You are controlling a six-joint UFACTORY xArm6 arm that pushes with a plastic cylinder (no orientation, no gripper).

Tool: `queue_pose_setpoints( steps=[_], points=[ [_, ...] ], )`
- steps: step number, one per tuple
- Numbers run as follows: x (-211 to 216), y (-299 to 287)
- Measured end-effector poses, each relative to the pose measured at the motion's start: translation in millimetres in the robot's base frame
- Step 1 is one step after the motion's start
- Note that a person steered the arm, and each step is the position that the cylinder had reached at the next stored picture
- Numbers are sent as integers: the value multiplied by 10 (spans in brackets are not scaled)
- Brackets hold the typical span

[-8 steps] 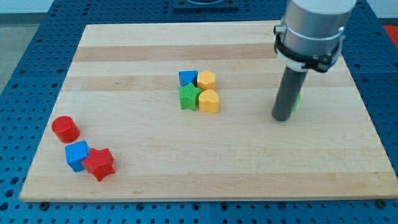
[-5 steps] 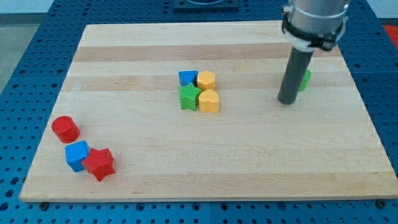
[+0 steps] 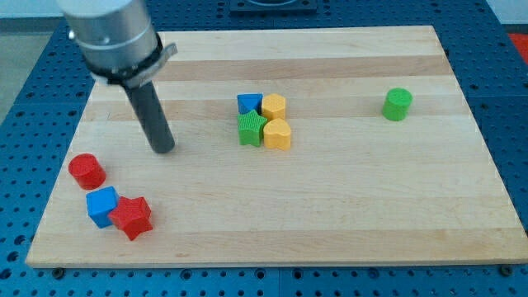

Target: Keep green star and yellow heart in a diagonal line with green circle

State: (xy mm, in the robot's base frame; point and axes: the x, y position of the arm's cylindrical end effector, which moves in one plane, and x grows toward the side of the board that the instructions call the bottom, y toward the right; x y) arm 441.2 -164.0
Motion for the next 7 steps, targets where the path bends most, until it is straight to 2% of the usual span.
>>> queue_pose_setpoints(
  steps=[1,2,4,5,7],
  points=[
    [-248,407],
    [-260,1067],
    [144,1583],
    [146,1791],
    [574,1482]
  ],
)
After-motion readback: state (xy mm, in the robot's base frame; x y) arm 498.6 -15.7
